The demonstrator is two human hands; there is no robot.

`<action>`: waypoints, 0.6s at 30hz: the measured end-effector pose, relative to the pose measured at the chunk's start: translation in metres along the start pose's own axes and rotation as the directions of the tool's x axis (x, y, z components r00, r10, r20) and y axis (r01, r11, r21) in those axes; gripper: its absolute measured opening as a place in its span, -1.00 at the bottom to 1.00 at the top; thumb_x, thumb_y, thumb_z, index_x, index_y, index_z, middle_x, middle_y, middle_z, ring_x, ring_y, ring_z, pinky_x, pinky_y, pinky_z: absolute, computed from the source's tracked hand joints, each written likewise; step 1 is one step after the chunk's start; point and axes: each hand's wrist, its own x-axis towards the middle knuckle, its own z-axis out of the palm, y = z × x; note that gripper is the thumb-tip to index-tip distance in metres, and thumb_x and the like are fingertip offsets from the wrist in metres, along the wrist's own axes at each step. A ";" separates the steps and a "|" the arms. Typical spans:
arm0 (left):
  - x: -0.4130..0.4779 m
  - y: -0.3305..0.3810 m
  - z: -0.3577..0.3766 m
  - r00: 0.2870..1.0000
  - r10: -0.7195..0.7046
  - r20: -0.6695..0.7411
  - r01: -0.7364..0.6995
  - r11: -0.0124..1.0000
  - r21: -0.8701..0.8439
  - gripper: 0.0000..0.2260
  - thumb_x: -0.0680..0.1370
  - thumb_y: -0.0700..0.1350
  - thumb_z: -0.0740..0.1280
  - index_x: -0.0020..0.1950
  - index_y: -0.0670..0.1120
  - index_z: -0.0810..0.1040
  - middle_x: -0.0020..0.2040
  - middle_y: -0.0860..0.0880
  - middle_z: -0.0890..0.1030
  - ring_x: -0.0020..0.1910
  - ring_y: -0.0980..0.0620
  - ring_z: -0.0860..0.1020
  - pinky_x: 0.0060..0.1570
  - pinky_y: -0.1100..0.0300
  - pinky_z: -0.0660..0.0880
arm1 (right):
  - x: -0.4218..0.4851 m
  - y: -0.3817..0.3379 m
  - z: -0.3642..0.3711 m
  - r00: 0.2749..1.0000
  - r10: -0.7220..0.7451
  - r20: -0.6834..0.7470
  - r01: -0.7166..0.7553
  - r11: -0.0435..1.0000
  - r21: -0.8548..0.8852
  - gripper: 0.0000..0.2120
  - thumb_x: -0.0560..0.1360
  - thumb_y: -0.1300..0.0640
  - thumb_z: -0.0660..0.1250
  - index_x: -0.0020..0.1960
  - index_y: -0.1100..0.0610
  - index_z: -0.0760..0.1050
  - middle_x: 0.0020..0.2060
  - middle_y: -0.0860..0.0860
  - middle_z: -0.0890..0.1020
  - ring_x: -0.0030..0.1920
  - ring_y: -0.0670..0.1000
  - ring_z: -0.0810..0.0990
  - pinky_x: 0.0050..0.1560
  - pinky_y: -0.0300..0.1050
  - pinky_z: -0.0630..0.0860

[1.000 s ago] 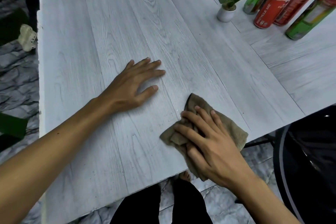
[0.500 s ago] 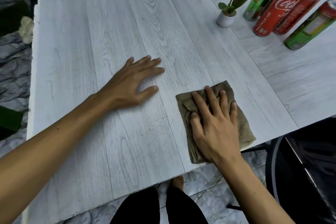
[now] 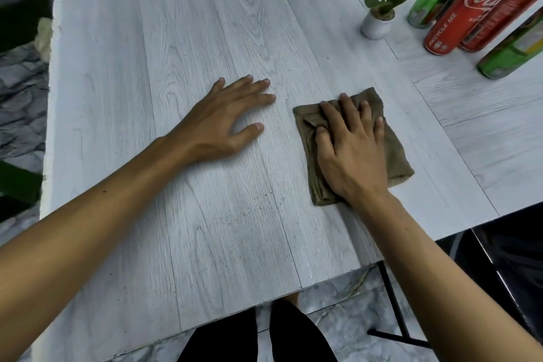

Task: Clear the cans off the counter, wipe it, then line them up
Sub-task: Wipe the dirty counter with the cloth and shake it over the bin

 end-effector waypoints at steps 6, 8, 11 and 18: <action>0.005 -0.004 0.001 1.000 0.004 -0.003 -0.004 1.000 -0.009 -0.52 0.69 0.03 0.21 0.62 0.10 0.28 0.66 0.11 0.16 0.66 0.11 0.01 0.62 -0.15 -0.11 | 0.013 -0.005 0.002 0.996 -0.084 0.020 0.084 0.996 -0.007 -0.51 0.66 -0.08 0.09 0.59 -0.08 0.27 0.64 0.00 0.15 0.64 0.14 -0.03 0.61 0.19 -0.15; 0.008 -0.005 -0.001 1.000 -0.009 -0.009 0.009 1.000 -0.022 -0.53 0.68 0.04 0.17 0.61 0.10 0.29 0.66 0.11 0.17 0.66 0.12 0.01 0.62 -0.15 -0.11 | 0.015 -0.007 0.002 0.993 -0.114 0.024 0.114 0.993 -0.024 -0.50 0.66 -0.11 0.08 0.59 -0.09 0.27 0.64 0.00 0.16 0.64 0.15 -0.02 0.61 0.20 -0.15; 0.009 -0.006 -0.002 0.999 -0.036 -0.026 0.035 0.999 -0.034 -0.54 0.68 0.03 0.15 0.60 0.10 0.31 0.65 0.12 0.18 0.65 0.13 0.02 0.62 -0.13 -0.12 | 0.015 -0.012 0.006 0.986 -0.159 0.049 0.160 0.987 -0.031 -0.48 0.65 -0.15 0.03 0.59 -0.10 0.26 0.64 0.00 0.14 0.64 0.16 -0.02 0.61 0.19 -0.15; 0.011 -0.002 0.001 0.992 -0.105 -0.074 0.100 0.992 -0.078 -0.57 0.69 0.02 0.10 0.57 0.08 0.38 0.64 0.12 0.23 0.64 0.13 0.07 0.62 -0.09 -0.07 | -0.005 -0.043 0.019 0.943 -0.309 0.123 0.312 0.950 -0.007 -0.46 0.65 -0.16 -0.04 0.60 -0.08 0.27 0.64 0.04 0.15 0.64 0.16 -0.01 0.61 0.16 -0.16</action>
